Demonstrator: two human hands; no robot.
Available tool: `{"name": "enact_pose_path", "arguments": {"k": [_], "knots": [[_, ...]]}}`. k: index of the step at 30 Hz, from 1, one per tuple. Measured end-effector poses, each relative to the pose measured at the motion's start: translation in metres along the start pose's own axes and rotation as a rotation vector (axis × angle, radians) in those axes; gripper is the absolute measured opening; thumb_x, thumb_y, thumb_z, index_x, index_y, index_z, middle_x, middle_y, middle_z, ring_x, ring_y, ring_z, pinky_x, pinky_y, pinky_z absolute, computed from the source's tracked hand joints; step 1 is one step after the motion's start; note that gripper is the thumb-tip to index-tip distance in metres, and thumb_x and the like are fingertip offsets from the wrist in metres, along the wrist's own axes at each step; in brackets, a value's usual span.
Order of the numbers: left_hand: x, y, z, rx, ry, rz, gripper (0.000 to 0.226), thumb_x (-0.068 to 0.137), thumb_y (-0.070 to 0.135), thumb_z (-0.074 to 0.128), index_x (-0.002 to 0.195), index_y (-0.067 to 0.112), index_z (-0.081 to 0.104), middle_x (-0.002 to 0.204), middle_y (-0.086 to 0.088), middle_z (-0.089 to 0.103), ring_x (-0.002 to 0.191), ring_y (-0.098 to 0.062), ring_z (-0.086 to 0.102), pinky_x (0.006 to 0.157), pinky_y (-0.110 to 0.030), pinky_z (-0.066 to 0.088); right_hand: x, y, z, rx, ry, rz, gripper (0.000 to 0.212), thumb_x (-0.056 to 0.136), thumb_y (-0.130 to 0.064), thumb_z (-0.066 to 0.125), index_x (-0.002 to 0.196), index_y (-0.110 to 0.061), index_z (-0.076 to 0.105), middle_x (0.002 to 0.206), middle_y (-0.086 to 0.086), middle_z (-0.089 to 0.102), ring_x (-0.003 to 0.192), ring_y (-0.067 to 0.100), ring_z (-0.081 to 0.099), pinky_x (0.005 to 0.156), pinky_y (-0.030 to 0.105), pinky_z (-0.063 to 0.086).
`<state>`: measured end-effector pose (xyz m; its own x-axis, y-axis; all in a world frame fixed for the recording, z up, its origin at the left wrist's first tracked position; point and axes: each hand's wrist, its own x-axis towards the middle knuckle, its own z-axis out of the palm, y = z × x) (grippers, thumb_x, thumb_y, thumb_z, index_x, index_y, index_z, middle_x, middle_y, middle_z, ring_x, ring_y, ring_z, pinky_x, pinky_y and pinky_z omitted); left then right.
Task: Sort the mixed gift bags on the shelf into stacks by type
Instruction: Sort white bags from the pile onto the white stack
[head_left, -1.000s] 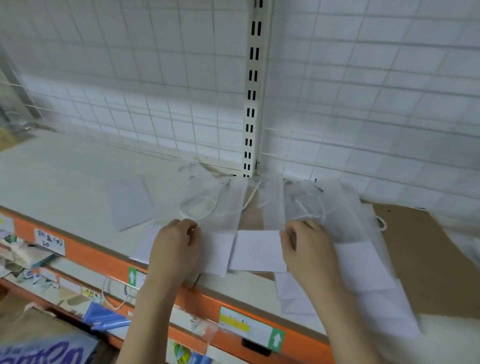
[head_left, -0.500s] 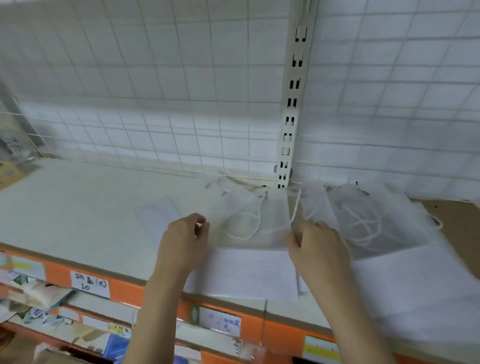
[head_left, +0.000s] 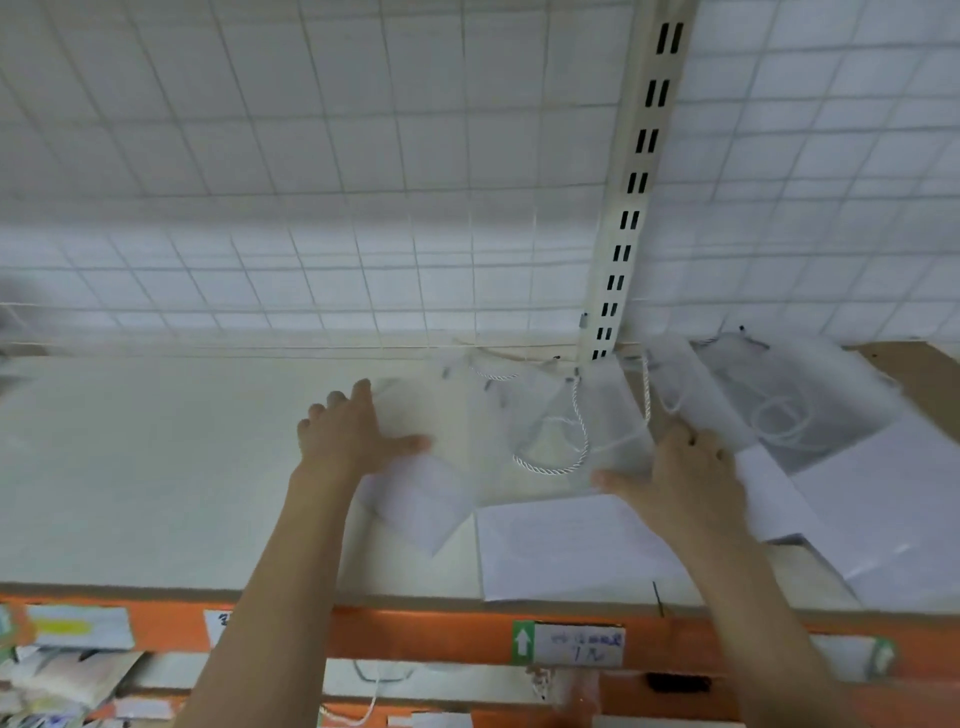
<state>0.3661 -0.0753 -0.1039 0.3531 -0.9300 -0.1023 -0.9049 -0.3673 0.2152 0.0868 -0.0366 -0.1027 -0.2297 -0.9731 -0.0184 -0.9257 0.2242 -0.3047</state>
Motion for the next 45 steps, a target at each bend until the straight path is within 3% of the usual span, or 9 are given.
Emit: {"name": "enact_pose_path", "arguments": {"k": [6,14,18,23,28,34,38,42,45], "knots": [[-0.009,-0.013,-0.011,-0.105,-0.016,-0.067,0.061,0.066,0.066,0.066,0.101,0.018,0.049,0.099,0.003,0.053,0.106,-0.024,0.054,0.084,-0.034,0.034,0.000,-0.001,-0.007,0.034,-0.049,0.051,0.088,0.072,-0.053,0.070,0.127,0.005,0.034,0.127,0.023,0.041,0.117,0.037,0.045,0.091,0.042,0.042],[-0.053,-0.011,-0.015,-0.876,0.220,0.066,0.019,0.090,0.030,0.057,0.076,0.019,0.058,0.074,0.000,0.059,0.070,-0.020,0.055,0.059,-0.026,0.039,0.005,0.019,-0.042,0.309,0.054,0.008,0.040,0.087,-0.021,0.060,0.106,0.001,0.032,0.098,0.015,0.050,0.088,0.032,0.053,0.071,0.036,0.044],[-0.075,0.022,-0.001,-1.084,0.229,0.056,0.008,0.092,0.028,0.055,0.090,0.025,0.062,0.082,0.002,0.063,0.072,-0.017,0.058,0.062,-0.026,0.044,-0.003,0.051,-0.074,0.381,0.200,-0.082,0.028,0.089,-0.020,0.058,0.096,-0.007,0.034,0.077,0.004,0.047,0.068,0.025,0.046,0.056,0.031,0.035],[-0.102,0.082,0.019,-1.266,0.169,0.036,0.015,0.095,0.028,0.049,0.095,0.033,0.064,0.082,0.003,0.063,0.068,-0.016,0.057,0.059,-0.027,0.045,-0.008,0.124,-0.099,0.479,0.291,-0.116,0.022,0.091,-0.021,0.054,0.102,-0.013,0.037,0.072,-0.010,0.046,0.068,0.018,0.048,0.057,0.029,0.031],[-0.144,0.169,0.043,-1.357,0.236,0.026,0.024,0.096,0.033,0.046,0.082,0.039,0.065,0.082,0.005,0.058,0.071,-0.017,0.050,0.066,-0.032,0.043,-0.009,0.222,-0.116,0.610,0.365,-0.036,0.013,0.092,-0.019,0.052,0.100,-0.015,0.044,0.070,0.005,0.055,0.059,0.023,0.053,0.053,0.033,0.037],[-0.198,0.262,0.069,-1.480,0.174,-0.034,0.020,0.095,0.031,0.049,0.082,0.026,0.064,0.073,0.006,0.065,0.065,-0.011,0.059,0.066,-0.031,0.047,-0.002,0.313,-0.129,0.715,0.313,0.082,0.037,0.092,-0.020,0.053,0.128,-0.017,0.046,0.097,0.004,0.064,0.069,0.005,0.053,0.067,0.028,0.035],[-0.216,0.293,0.087,-1.416,0.151,-0.025,0.022,0.094,0.033,0.051,0.079,0.033,0.068,0.075,-0.009,0.056,0.070,-0.019,0.047,0.067,-0.035,0.039,0.012,0.345,-0.129,0.733,0.271,0.086,0.033,0.091,-0.022,0.055,0.123,-0.015,0.049,0.082,-0.001,0.062,0.070,-0.003,0.049,0.057,0.014,0.033],[-0.216,0.319,0.089,-1.357,0.161,-0.006,0.020,0.094,0.029,0.051,0.082,0.029,0.067,0.073,-0.010,0.049,0.066,-0.018,0.042,0.059,-0.029,0.034,0.028,0.360,-0.129,0.790,0.234,0.091,0.024,0.090,-0.023,0.057,0.113,-0.022,0.050,0.083,0.004,0.063,0.075,0.018,0.054,0.065,0.028,0.035],[-0.206,0.333,0.089,-1.336,0.189,0.019,0.020,0.094,0.029,0.051,0.080,0.031,0.066,0.075,-0.002,0.058,0.069,-0.018,0.049,0.065,-0.030,0.040,0.039,0.367,-0.131,0.813,0.246,0.082,0.017,0.090,-0.021,0.057,0.105,-0.024,0.049,0.075,-0.005,0.062,0.072,0.014,0.056,0.060,0.021,0.037]]}}
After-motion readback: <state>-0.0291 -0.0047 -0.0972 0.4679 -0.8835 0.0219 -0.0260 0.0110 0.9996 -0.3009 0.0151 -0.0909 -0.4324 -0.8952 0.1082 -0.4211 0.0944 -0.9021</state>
